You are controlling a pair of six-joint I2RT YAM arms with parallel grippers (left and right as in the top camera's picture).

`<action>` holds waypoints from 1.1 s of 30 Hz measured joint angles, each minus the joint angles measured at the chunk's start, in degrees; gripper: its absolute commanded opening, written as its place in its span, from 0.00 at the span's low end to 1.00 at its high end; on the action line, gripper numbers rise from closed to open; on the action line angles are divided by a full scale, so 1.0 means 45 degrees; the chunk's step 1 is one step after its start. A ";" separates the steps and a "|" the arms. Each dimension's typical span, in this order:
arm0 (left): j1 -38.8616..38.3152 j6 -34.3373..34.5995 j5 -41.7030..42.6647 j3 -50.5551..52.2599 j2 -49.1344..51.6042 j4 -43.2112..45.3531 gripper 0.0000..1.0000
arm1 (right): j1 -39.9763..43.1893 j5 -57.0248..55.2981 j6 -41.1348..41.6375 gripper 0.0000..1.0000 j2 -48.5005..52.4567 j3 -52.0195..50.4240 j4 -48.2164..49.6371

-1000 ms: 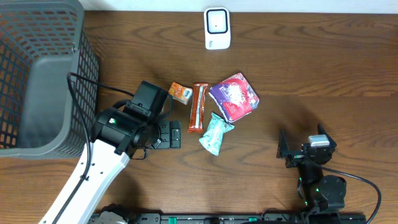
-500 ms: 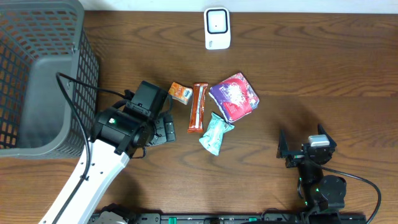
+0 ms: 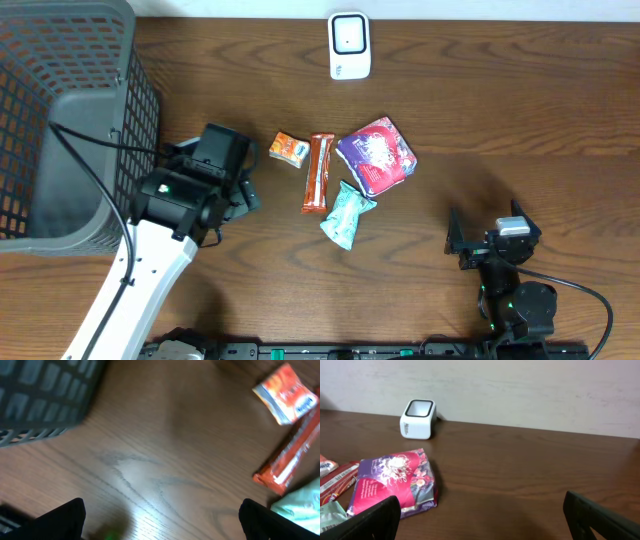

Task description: Scan the item barcode

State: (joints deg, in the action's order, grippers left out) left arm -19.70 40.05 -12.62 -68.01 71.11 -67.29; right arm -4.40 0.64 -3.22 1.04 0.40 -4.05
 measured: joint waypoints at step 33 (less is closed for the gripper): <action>-0.5226 -0.1904 0.3551 0.0000 0.0000 -0.0772 0.98 | 0.0000 0.0000 0.0000 0.99 0.0000 0.0000 0.0000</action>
State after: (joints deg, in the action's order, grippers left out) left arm -43.22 31.48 3.36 -68.01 71.11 -70.76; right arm -4.40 0.64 -3.22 1.04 0.40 -4.05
